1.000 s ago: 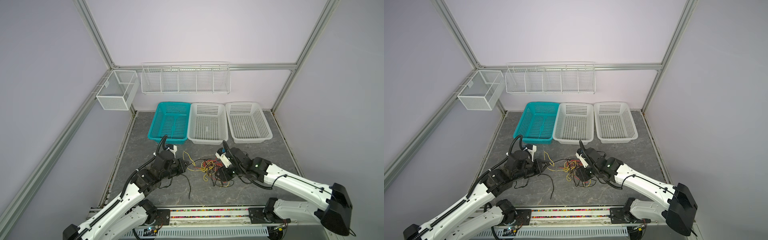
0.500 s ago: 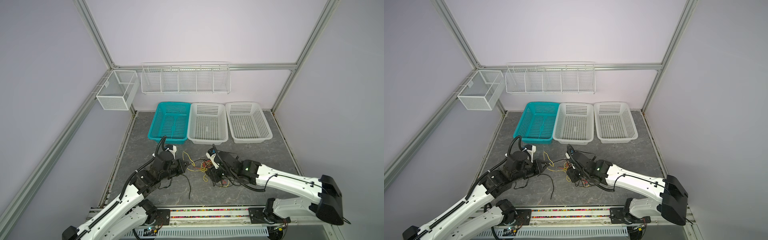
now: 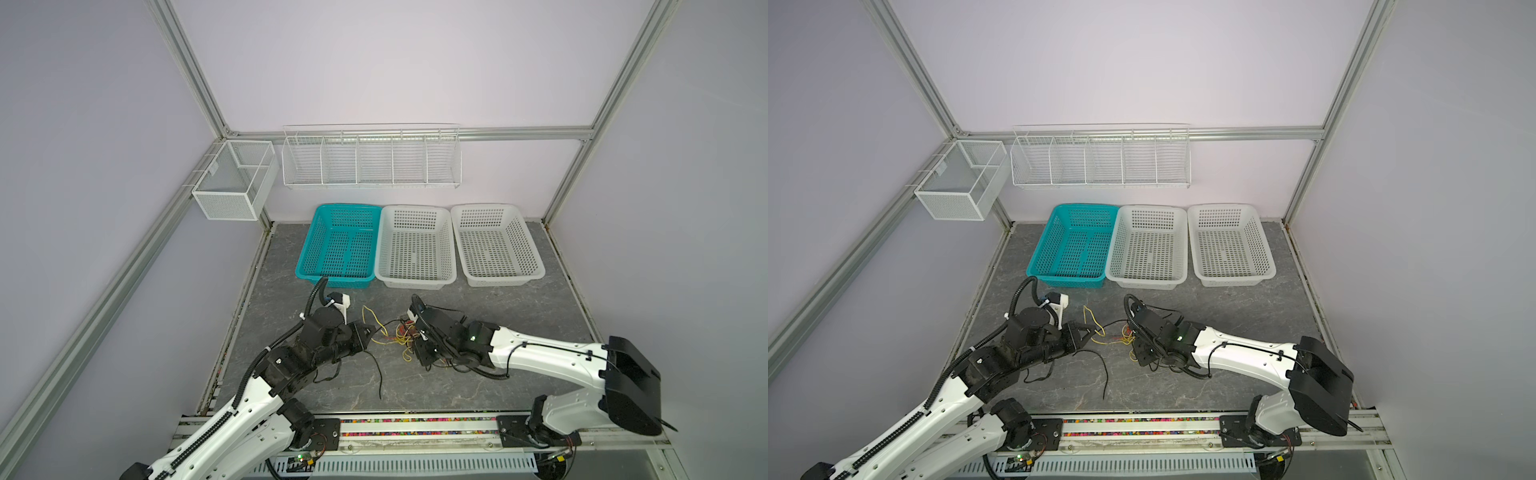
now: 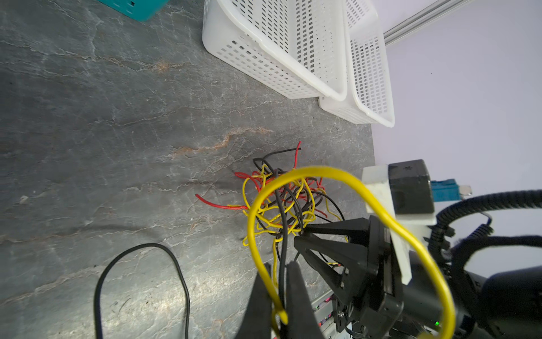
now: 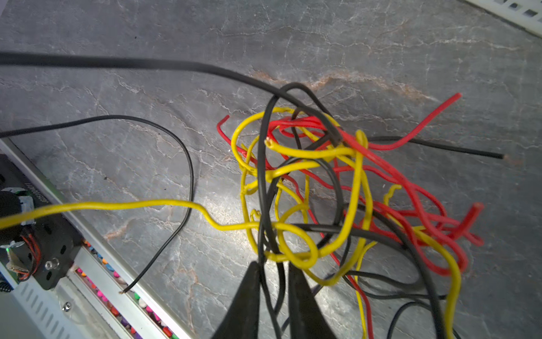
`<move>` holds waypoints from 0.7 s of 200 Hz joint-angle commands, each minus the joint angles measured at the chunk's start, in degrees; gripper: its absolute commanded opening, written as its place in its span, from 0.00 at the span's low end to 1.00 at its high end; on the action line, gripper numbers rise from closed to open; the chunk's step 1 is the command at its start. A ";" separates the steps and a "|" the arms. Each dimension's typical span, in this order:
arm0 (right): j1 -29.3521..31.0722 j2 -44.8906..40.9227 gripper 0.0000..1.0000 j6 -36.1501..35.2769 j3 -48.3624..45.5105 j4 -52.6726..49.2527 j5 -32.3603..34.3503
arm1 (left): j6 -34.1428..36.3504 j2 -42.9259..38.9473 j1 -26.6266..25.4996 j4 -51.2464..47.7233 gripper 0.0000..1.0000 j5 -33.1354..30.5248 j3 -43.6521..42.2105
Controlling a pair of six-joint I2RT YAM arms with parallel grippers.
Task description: Untangle the cables
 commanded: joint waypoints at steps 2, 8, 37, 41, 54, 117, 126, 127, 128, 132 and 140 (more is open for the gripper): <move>-0.01 -0.36 0.07 -0.23 -1.29 0.51 1.24 | -0.21 -0.68 0.25 -0.42 0.00 -0.88 -0.13; 0.03 -1.01 0.07 -0.26 -1.41 0.53 1.40 | 0.00 -0.65 0.25 -0.81 0.00 -1.08 -0.13; -0.01 -7.35 0.07 -1.87 -0.24 -2.81 1.89 | 0.38 -0.88 0.25 -2.76 0.00 -2.54 -1.27; -0.01 -8.49 0.07 -2.12 0.14 -3.51 2.14 | 0.37 -0.88 0.25 -2.90 0.00 -2.58 -1.62; -0.08 -12.67 0.07 -3.37 1.34 -5.67 3.24 | 0.30 -0.47 0.25 -3.19 0.00 -2.76 -2.81; -5.39 -25.40 0.07 -8.61 12.08 -15.39 1.28 | -0.76 3.57 0.25 -2.01 0.00 -4.34 -9.53; -6.08 -26.46 0.07 -9.23 14.22 -16.25 0.46 | -0.62 4.08 0.33 -1.75 0.00 -4.60 -10.16; -6.17 -26.58 0.07 -9.28 14.44 -16.41 0.32 | -0.61 4.11 0.34 -1.74 0.00 -4.69 -10.24; -6.25 -26.63 0.07 -9.34 14.68 -16.53 0.17 | -0.61 4.13 0.34 -1.69 0.00 -4.74 -10.33; -6.47 -27.04 0.07 -9.60 15.67 -16.81 -0.51 | -0.56 4.30 0.34 -1.57 0.00 -4.84 -10.67; -6.98 -27.72 0.07 -10.22 17.45 -17.24 -1.77 | -0.46 4.70 0.47 -1.46 0.00 -5.17 -11.20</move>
